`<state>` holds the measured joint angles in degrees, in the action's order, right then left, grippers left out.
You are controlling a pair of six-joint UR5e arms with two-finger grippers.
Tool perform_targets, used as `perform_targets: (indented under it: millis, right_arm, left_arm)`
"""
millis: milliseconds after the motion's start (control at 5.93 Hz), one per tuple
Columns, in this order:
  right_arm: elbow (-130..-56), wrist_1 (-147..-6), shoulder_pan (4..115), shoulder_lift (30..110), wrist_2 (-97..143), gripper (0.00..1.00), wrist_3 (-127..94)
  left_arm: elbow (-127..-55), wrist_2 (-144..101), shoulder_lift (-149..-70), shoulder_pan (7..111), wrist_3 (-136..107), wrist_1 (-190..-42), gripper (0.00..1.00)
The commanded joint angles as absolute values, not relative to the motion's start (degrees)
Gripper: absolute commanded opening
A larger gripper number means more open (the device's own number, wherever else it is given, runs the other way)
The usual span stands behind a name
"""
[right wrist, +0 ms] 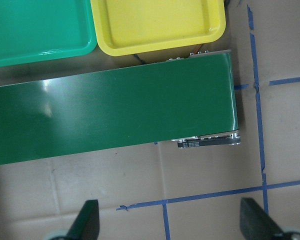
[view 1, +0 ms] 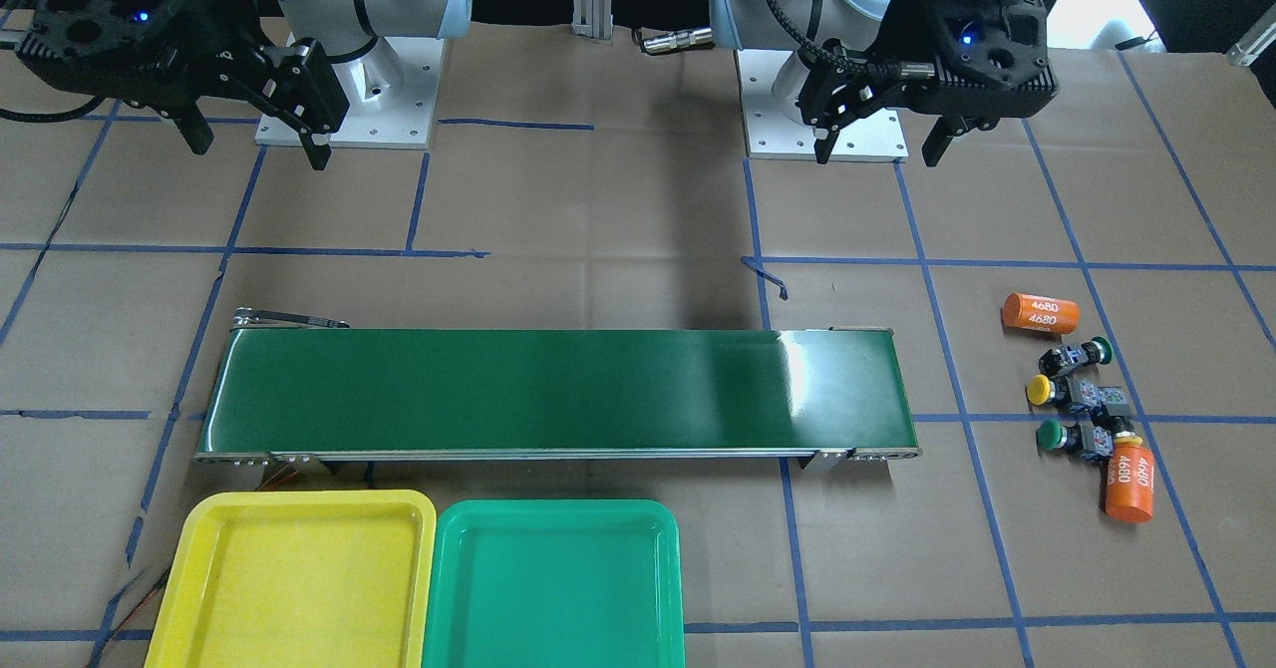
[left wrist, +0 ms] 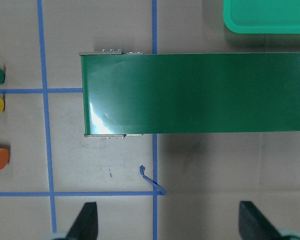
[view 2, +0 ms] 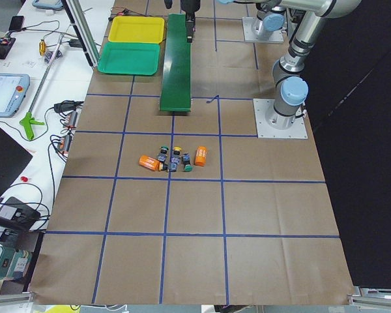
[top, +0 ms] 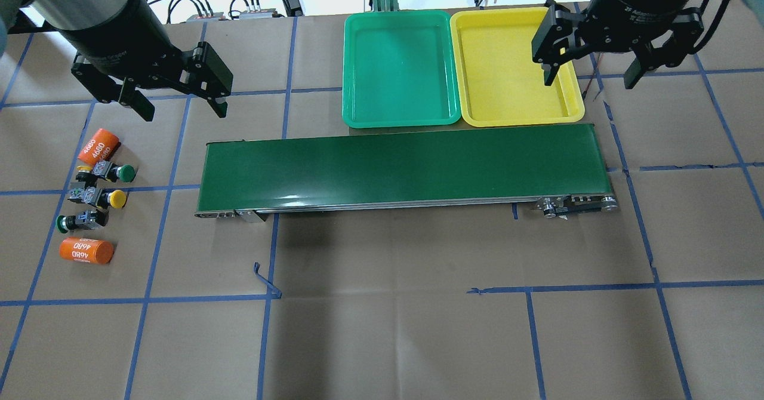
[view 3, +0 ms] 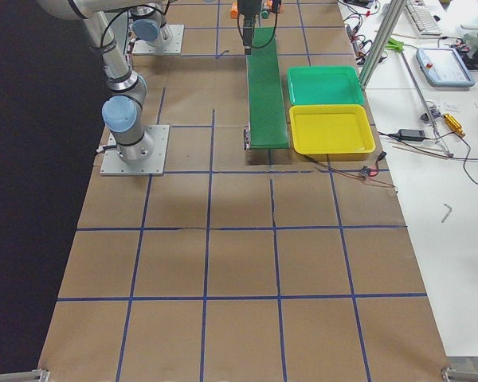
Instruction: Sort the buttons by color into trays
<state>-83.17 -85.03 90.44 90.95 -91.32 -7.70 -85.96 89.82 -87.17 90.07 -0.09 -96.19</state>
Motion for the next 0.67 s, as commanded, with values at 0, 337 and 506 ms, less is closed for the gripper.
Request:
perform_targets:
  millis: [0, 337, 506]
  right_arm:
    - [-82.09, -86.04, 90.61, 89.31, -91.14, 1.00, -7.73]
    - [-82.96, -88.95, 90.62, 88.33, -89.64, 1.00, -8.09]
    - [-83.14, -87.99, 90.62, 88.50, -89.91, 1.00, -8.26]
  left_arm:
    - [-85.96, 89.82, -87.27, 90.26, -0.09, -96.24, 0.99]
    - [-85.87, 89.82, -87.28, 90.09, -0.09, -96.33, 0.99]
    - [-86.13, 89.91, -86.75, 89.65, 0.61, -96.85, 0.99]
